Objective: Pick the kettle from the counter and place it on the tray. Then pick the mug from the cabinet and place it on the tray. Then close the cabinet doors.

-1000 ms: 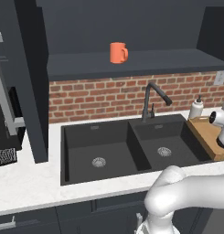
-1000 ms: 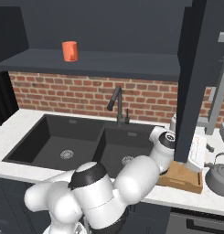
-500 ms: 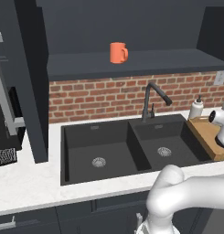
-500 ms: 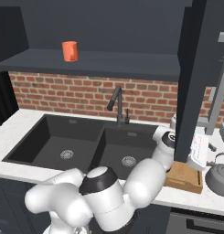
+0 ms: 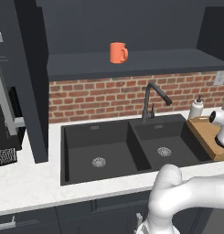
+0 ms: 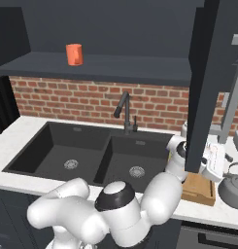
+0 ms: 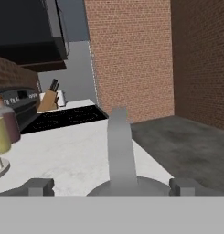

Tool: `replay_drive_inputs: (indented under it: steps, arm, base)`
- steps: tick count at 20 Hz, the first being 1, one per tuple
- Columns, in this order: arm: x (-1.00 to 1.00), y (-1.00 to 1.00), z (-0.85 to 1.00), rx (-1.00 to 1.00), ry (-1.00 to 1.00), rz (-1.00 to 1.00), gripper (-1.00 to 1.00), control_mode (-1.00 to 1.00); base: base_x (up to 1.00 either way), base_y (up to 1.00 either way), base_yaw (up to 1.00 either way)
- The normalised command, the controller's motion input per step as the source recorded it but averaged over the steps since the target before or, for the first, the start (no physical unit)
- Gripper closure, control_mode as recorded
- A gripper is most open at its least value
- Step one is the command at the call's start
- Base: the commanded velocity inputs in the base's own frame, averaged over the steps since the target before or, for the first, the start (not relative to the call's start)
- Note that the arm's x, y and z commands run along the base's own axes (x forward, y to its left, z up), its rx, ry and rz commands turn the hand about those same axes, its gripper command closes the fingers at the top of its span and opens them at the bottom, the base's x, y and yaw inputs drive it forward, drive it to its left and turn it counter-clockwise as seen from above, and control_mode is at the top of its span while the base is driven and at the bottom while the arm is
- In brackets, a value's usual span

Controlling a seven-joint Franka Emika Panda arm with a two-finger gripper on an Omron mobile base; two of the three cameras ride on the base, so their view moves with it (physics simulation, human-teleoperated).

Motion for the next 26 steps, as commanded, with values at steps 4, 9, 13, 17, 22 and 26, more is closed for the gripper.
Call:
replay_drive_inputs:
  steps: [4, 9, 13, 17, 22, 26]
  arm:
    - [0.14, -0.11, -0.15, 0.0, 0.0, 0.0, -1.0, -1.0]
    - [0.15, -0.17, -0.13, 0.0, 0.0, 0.0, -1.0, -1.0]
    - [0.07, -0.23, -0.08, 0.0, 0.0, 0.0, -1.0, -1.0]
    - [0.0, -0.25, -0.01, 0.0, 0.0, 0.0, -1.0, -1.0]
    - [-0.06, -0.09, 0.0, 0.0, 0.0, 0.0, 1.0, -1.0]
    - [-0.13, 0.0, -0.07, -0.02, 0.0, 0.0, 1.0, -1.0]
  base:
    - [0.0, 0.0, 0.0]
    - [0.0, 0.0, 0.0]
    - [0.0, 0.0, 0.0]
    - [0.0, 0.0, 0.0]
    - [0.0, 0.0, 0.0]
    - [0.0, 0.0, 0.0]
